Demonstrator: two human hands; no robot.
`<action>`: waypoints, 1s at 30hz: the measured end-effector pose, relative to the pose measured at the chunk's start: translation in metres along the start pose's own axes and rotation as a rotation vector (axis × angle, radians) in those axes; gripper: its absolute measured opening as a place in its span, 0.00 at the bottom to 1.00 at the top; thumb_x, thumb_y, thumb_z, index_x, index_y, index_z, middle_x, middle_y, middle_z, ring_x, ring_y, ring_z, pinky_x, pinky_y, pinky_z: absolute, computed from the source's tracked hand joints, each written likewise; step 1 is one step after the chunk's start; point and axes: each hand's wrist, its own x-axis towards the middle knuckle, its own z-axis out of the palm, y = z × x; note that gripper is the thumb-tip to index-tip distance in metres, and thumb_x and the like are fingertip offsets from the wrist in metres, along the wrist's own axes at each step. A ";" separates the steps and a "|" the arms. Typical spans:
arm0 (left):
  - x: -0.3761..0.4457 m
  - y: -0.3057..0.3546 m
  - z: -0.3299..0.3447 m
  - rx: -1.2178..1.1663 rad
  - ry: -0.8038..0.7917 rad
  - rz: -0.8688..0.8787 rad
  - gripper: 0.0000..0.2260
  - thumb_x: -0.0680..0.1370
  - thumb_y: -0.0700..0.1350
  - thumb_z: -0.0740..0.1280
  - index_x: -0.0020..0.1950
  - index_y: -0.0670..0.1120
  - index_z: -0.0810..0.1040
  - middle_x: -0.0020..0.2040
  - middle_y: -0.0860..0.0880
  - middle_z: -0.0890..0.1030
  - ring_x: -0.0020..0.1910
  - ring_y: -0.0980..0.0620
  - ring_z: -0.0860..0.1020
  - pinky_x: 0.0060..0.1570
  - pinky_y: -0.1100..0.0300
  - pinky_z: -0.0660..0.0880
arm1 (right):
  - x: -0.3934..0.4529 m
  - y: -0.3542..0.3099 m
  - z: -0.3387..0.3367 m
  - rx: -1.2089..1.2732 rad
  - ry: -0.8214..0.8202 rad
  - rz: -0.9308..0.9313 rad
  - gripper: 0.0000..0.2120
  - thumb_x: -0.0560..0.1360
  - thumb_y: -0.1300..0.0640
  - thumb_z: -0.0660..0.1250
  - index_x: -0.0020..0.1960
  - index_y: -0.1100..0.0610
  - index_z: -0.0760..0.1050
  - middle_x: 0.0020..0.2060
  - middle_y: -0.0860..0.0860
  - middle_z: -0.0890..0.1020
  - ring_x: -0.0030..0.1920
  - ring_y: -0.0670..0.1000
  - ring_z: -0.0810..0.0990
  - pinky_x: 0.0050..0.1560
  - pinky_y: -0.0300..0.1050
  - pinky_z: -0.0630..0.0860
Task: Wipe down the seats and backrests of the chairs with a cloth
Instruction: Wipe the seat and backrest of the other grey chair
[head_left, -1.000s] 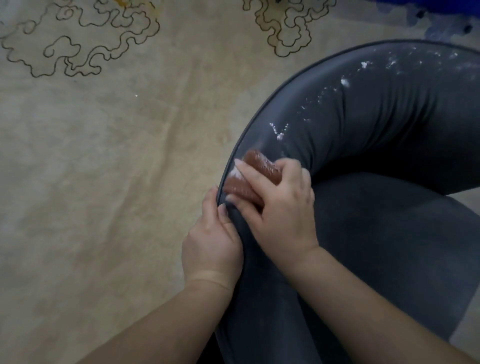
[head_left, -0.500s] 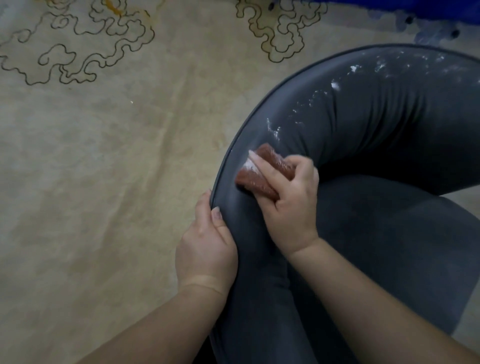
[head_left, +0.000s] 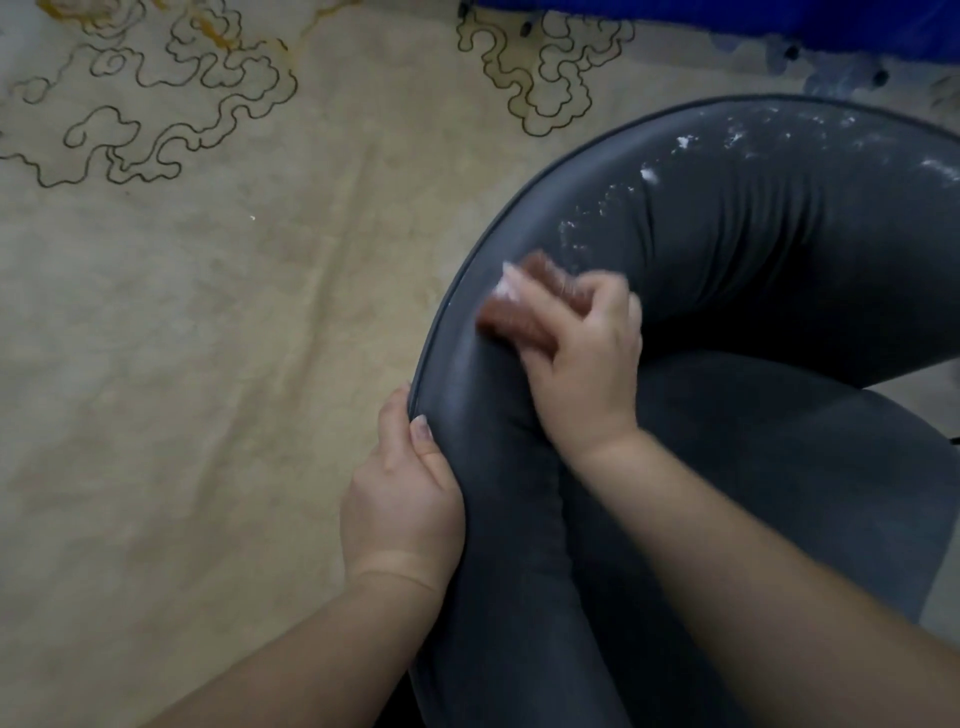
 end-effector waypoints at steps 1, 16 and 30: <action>0.000 0.000 0.000 -0.006 -0.005 0.001 0.19 0.81 0.50 0.52 0.71 0.52 0.68 0.43 0.39 0.81 0.41 0.36 0.77 0.37 0.54 0.65 | 0.021 0.000 0.001 -0.038 0.027 0.032 0.23 0.73 0.54 0.70 0.66 0.39 0.74 0.54 0.56 0.71 0.54 0.60 0.69 0.57 0.57 0.71; 0.001 -0.003 0.001 -0.027 -0.007 0.008 0.19 0.81 0.50 0.53 0.71 0.52 0.68 0.45 0.40 0.82 0.43 0.36 0.78 0.38 0.54 0.66 | 0.051 -0.029 0.005 -0.226 -0.143 -0.057 0.13 0.74 0.44 0.67 0.58 0.39 0.78 0.55 0.53 0.70 0.57 0.58 0.68 0.56 0.53 0.66; 0.001 -0.001 0.000 -0.021 -0.015 0.026 0.21 0.80 0.51 0.51 0.71 0.52 0.68 0.48 0.42 0.83 0.45 0.36 0.79 0.43 0.51 0.73 | 0.081 -0.044 0.020 -0.300 -0.170 0.008 0.16 0.73 0.35 0.65 0.55 0.42 0.79 0.56 0.51 0.69 0.59 0.57 0.67 0.56 0.52 0.65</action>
